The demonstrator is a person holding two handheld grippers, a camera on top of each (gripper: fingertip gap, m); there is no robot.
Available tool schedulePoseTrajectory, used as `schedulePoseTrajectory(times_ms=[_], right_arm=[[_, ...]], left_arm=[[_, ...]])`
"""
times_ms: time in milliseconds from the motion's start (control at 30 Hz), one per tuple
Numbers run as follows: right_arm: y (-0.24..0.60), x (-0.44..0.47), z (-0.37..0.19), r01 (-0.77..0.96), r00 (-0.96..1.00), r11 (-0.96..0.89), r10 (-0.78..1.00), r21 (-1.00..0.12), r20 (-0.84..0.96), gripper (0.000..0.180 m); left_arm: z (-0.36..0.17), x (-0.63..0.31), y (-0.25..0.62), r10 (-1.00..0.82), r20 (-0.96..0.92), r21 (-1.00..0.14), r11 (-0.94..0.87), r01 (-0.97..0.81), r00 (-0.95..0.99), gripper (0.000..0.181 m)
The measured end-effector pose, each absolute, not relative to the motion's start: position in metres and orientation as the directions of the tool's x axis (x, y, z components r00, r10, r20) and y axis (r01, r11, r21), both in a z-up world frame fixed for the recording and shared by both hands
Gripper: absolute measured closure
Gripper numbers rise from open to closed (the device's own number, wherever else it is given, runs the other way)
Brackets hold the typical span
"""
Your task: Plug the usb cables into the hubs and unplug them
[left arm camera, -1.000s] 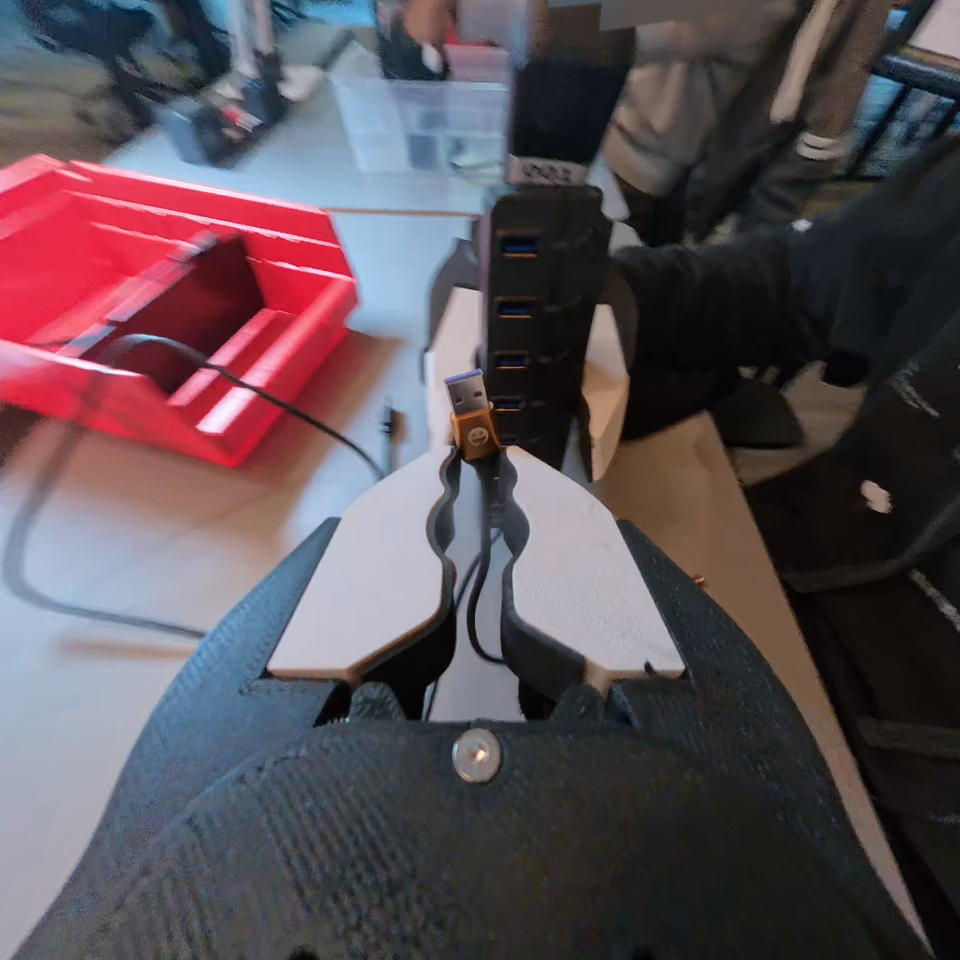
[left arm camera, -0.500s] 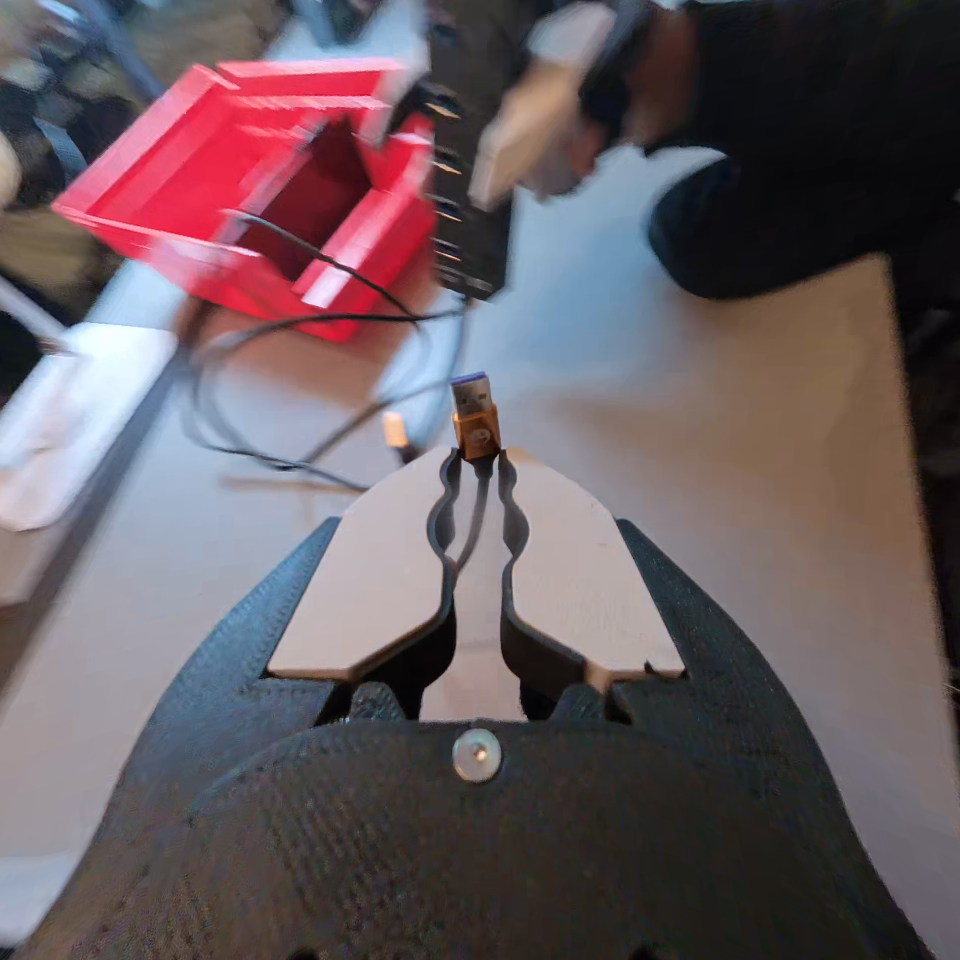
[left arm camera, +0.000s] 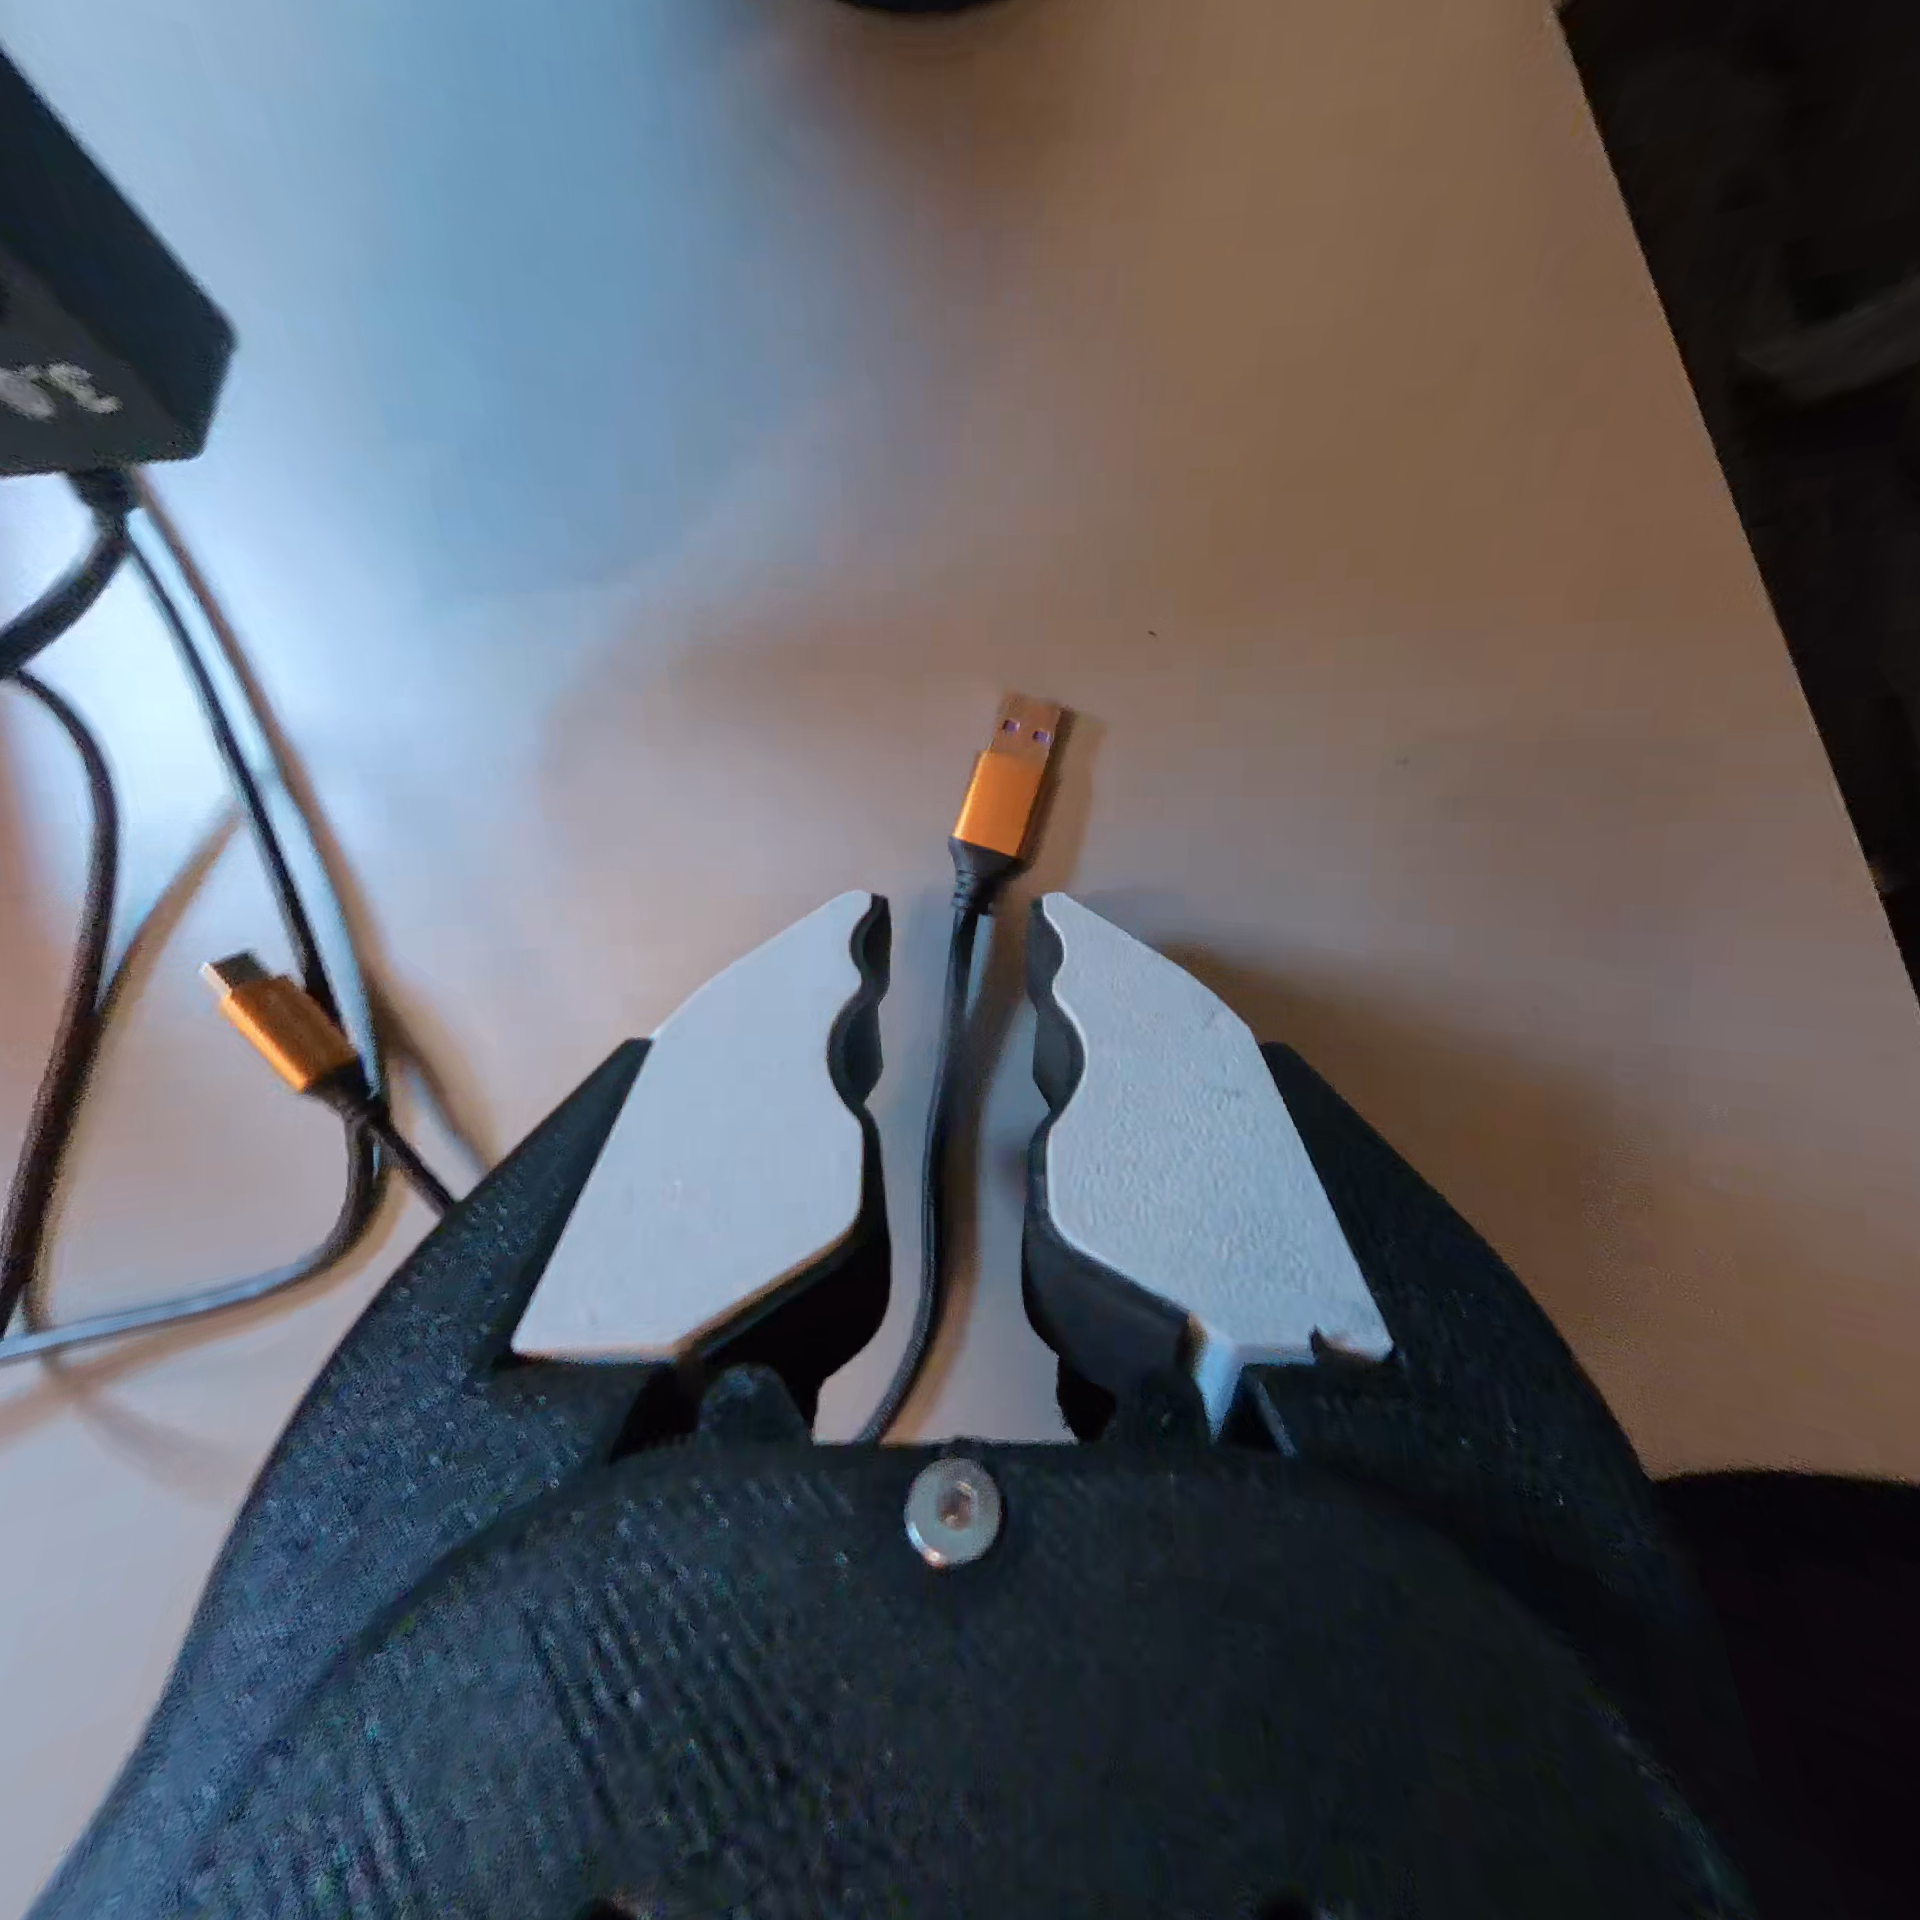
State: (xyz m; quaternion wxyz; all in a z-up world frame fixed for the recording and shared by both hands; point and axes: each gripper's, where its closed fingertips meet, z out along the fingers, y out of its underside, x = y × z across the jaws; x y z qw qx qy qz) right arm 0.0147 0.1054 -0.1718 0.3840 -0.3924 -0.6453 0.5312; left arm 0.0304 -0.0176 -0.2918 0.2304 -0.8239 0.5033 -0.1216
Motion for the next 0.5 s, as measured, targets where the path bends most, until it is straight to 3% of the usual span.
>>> schedulePoseTrajectory(times_ms=[133, 267, 367, 500], right_arm=[[0.103, 0.015, -0.175, 0.103, -0.405, 0.162, 0.908, -0.981, 0.107, 0.114], [0.101, 0.016, -0.178, 0.111, -0.423, 0.167, 0.9, -0.98, 0.106, 0.114], [0.095, 0.018, -0.179, 0.108, -0.456, 0.179, 0.883, -0.978, 0.112, 0.114], [0.081, 0.024, -0.183, 0.106, -0.532, 0.218, 0.837, -0.97, 0.13, 0.114]], left_arm=[[-0.303, 0.038, -0.018, -0.938, 0.036, -0.468, -0.321, -0.823, 0.345, 0.156], [-0.305, 0.037, -0.015, -0.928, 0.039, -0.508, -0.337, -0.793, 0.37, 0.173], [-0.304, 0.031, -0.014, -0.874, 0.012, -0.518, -0.421, -0.745, 0.486, 0.174], [-0.263, 0.019, -0.012, -0.735, 0.081, -0.635, -0.559, -0.533, 0.674, 0.174]])
